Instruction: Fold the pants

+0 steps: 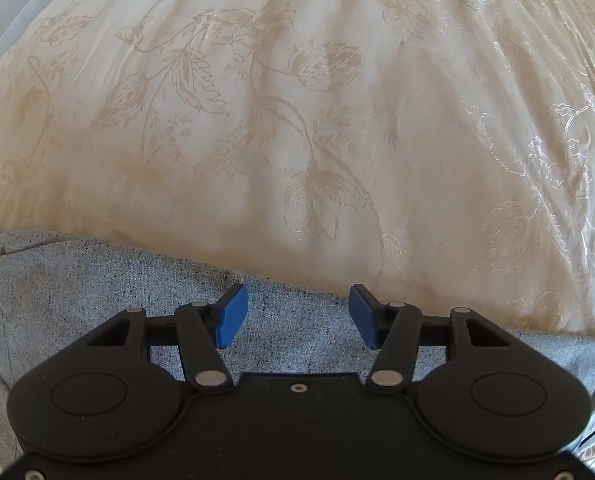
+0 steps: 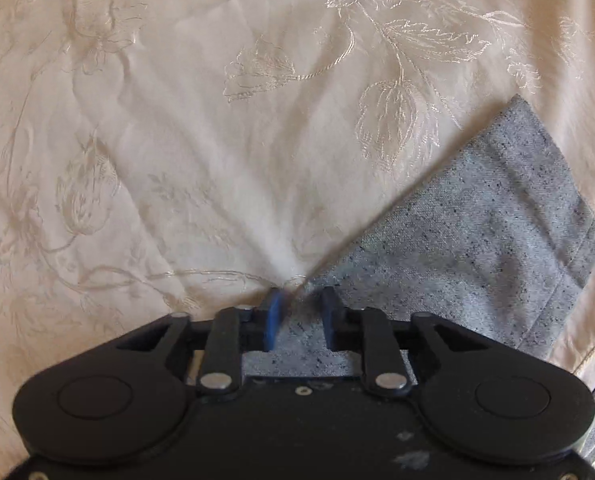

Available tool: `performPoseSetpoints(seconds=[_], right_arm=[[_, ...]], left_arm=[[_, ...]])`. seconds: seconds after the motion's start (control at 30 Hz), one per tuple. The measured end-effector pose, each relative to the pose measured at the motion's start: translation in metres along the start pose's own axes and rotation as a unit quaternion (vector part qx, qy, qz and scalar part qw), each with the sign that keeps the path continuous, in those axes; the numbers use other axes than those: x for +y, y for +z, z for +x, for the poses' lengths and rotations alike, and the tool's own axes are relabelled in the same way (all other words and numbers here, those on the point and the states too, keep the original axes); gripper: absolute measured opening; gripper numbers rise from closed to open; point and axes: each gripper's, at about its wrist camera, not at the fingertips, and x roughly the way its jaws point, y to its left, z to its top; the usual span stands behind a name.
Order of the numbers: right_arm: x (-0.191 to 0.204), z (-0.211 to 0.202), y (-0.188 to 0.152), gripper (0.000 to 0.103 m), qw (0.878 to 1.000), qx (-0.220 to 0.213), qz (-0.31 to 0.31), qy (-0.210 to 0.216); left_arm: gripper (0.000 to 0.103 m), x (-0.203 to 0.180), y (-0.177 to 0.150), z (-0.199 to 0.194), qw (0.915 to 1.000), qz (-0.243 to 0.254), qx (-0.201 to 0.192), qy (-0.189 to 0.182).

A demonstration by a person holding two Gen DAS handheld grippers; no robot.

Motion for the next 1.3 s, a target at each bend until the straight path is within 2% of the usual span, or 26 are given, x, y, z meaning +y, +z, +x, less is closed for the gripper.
performPoseSetpoints(seconds=[0.27,0.4,0.6,0.63,0.67,0.7,0.8,0.87,0.97,1.07,1.3], right_arm=[[-0.048,-0.035,-0.044,0.002,0.999,-0.02,-0.003,0.045],[-0.064,-0.04,-0.073,0.002,0.998,-0.02,-0.002,0.051],[-0.07,-0.045,-0.09,0.002,0.998,-0.03,-0.009,0.052],[-0.071,-0.048,-0.093,0.002,0.998,-0.03,-0.009,0.053],[-0.071,-0.048,-0.092,0.002,0.998,-0.031,-0.008,0.056],[-0.071,-0.051,-0.092,0.002,0.998,-0.032,-0.007,0.058],[-0.075,-0.063,-0.089,0.002,0.996,-0.043,-0.005,0.073],[-0.08,-0.081,-0.089,0.002,0.994,-0.06,-0.009,0.089],[-0.091,-0.109,-0.096,0.002,0.991,-0.083,-0.022,0.106],[-0.108,-0.134,-0.112,0.002,0.988,-0.101,-0.029,0.113],[-0.161,-0.165,-0.173,0.002,0.988,-0.114,-0.019,0.102]], left_arm=[[0.061,0.01,0.011,0.014,0.9996,-0.022,0.019,-0.004],[0.061,0.009,0.016,0.027,0.9991,-0.025,0.034,0.002],[0.061,0.001,0.011,0.04,0.9975,-0.038,0.059,0.009],[0.06,0.001,0.011,0.044,0.997,-0.042,0.064,0.008],[0.051,0.003,0.011,0.045,0.9966,-0.052,0.064,0.006],[0.019,0.007,0.009,0.045,0.9962,-0.063,0.06,0.004],[0.007,0.02,0.001,0.03,0.9947,-0.096,0.034,-0.015],[0.006,0.022,-0.008,0.01,0.9955,-0.092,0.007,-0.024],[0.006,0.019,-0.033,-0.034,0.997,-0.054,-0.05,-0.023],[0.006,0.02,-0.07,-0.08,0.9946,-0.017,-0.098,-0.032],[0.006,0.047,-0.151,-0.135,0.9884,0.019,-0.14,-0.056]])
